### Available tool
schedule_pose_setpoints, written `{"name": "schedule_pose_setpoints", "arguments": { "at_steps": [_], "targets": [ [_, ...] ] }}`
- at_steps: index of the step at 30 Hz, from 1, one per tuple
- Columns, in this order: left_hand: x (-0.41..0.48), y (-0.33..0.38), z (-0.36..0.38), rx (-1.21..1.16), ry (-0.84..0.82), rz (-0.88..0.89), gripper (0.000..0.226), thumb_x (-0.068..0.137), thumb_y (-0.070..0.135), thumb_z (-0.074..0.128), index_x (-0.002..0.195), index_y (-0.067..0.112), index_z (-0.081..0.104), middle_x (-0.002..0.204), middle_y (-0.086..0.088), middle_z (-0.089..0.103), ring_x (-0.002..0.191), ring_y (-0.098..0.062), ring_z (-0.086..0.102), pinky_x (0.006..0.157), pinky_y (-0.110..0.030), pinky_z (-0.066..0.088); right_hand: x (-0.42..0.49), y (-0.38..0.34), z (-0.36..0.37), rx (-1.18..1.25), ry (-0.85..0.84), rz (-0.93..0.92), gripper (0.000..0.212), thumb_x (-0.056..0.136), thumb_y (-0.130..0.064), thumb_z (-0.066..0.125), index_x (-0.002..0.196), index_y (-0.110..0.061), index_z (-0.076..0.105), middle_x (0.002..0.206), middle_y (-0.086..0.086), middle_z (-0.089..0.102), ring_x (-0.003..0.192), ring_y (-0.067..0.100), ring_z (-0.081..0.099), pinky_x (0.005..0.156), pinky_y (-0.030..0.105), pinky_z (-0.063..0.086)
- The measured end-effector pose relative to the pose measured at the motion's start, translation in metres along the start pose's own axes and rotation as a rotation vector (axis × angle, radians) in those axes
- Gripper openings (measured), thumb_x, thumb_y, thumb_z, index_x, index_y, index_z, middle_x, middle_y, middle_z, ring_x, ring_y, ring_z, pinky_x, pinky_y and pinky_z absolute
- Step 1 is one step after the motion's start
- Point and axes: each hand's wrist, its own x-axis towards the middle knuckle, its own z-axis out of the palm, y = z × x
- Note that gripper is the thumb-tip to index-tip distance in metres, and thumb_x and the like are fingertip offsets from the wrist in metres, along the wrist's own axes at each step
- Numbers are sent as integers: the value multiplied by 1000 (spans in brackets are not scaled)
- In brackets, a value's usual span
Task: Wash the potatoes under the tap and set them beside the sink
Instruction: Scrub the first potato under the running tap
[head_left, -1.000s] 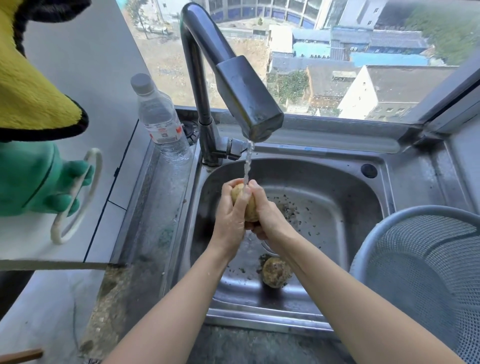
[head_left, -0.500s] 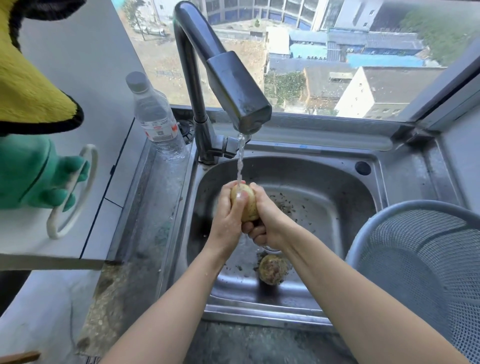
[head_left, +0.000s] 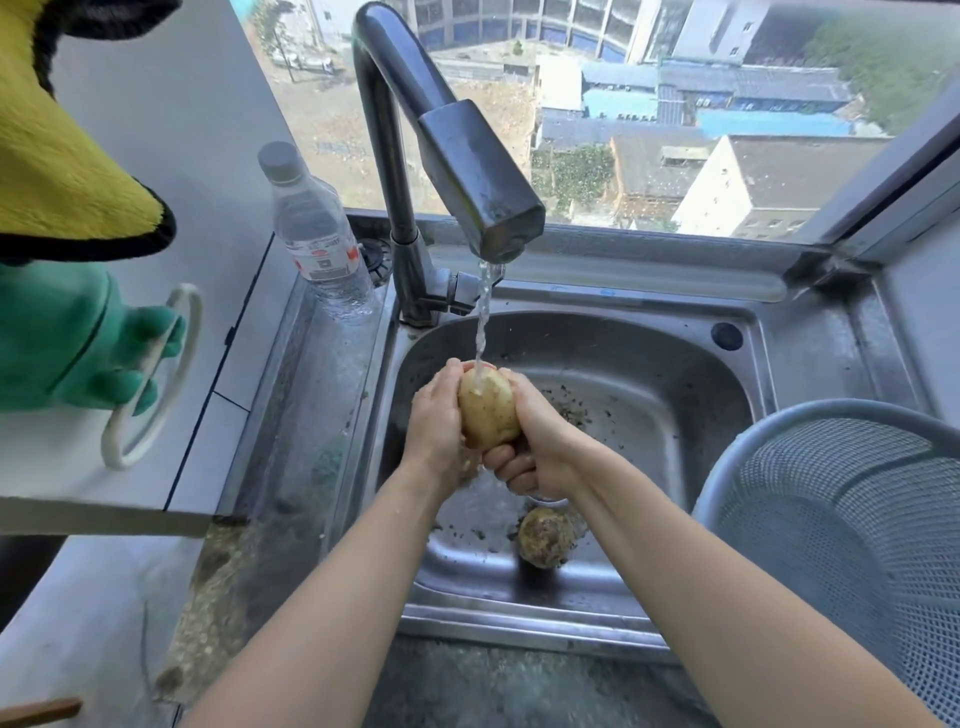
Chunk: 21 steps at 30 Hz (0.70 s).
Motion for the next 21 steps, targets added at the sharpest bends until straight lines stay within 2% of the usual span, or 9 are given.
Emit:
{"name": "schedule_pose_setpoints", "arguments": {
  "at_steps": [2,4,8,10,12,14,16,19,21],
  "targets": [
    [-4,2,-10,-51,-138,-49,44,102,42,43,107,7,69,91,-15,71,83,-27,68,70,-38,59,-2,-4,-5,5,-72,33,73,89,-74,24,62,-11,50,44,2,41,29,8,22,32,11,16],
    [-8,1,-9,-43,-146,-23,48,97,47,48,104,4,68,87,-16,66,75,-27,65,62,-35,57,-2,-6,-7,-5,-94,13,67,92,-66,24,69,-9,49,46,8,46,27,8,22,33,11,17],
    [-4,4,7,-44,258,-120,40,102,41,46,84,8,60,70,-9,58,50,-19,59,41,-23,50,4,1,-2,27,-93,-87,82,92,-72,12,72,-6,56,58,12,55,31,11,37,32,15,27],
    [-2,3,8,-45,308,-153,39,104,39,41,90,8,61,80,-13,65,62,-24,65,47,-27,54,5,5,0,-5,1,-217,86,88,-79,18,82,-7,64,67,9,63,43,12,54,40,20,42],
    [-5,1,9,4,276,-79,43,106,36,36,90,7,63,90,-16,68,81,-27,68,59,-28,57,6,5,1,-77,126,-371,66,91,-70,39,97,-12,69,78,4,68,55,9,63,51,21,47],
    [-15,-6,11,62,197,7,45,107,38,34,94,10,66,95,-12,70,89,-23,68,71,-28,58,10,5,-2,-8,228,-396,61,90,-64,47,106,-9,68,78,4,67,54,10,61,47,21,45],
    [-22,-14,12,118,62,105,41,104,45,40,115,12,63,107,-11,68,95,-24,66,86,-39,56,13,2,-5,69,271,-359,64,91,-65,44,104,-6,64,66,6,61,45,13,53,38,21,39],
    [-19,-13,9,103,50,141,42,94,43,52,125,17,63,118,-12,68,102,-29,68,84,-46,58,17,1,-6,-16,278,-317,56,95,-64,35,92,-13,59,55,3,54,34,11,43,33,17,30],
    [-10,-1,8,-18,59,-41,42,100,42,43,116,13,69,115,-18,71,94,-33,71,73,-44,61,17,2,-6,-24,248,-296,54,97,-62,32,92,-14,56,58,6,53,31,9,38,31,14,26]
  ]
}}
